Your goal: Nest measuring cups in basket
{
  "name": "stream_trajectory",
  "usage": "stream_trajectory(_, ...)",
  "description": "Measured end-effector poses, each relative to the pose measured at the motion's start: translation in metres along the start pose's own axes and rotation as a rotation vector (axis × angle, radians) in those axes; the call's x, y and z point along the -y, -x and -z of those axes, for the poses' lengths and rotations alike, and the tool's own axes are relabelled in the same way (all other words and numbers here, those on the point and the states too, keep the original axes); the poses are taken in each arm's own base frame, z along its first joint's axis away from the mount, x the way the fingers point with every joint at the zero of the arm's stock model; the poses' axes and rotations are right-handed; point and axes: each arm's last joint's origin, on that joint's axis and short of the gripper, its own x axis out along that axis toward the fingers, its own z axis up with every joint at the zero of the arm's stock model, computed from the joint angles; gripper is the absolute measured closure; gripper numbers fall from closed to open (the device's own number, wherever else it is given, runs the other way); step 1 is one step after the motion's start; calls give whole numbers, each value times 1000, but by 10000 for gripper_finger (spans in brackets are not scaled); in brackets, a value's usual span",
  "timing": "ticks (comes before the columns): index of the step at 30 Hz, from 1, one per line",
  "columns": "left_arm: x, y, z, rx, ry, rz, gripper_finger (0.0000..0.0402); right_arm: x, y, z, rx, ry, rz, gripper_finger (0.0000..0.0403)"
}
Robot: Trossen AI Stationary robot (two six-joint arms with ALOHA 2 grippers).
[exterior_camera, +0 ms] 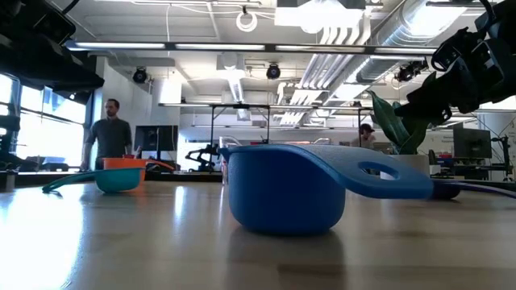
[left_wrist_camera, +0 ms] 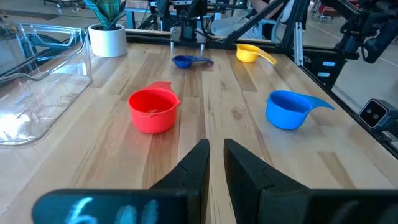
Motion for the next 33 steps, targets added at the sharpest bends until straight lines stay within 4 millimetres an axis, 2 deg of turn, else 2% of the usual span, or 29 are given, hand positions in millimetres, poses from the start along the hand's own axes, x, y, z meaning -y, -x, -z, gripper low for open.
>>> stream_trajectory(21,-1,0,-1,11,18,-28,362,0,0,0,0,0,0,128)
stream_trajectory(33,-4,0,-1,60,544,-116,362,0,0,0,0,0,0,128)
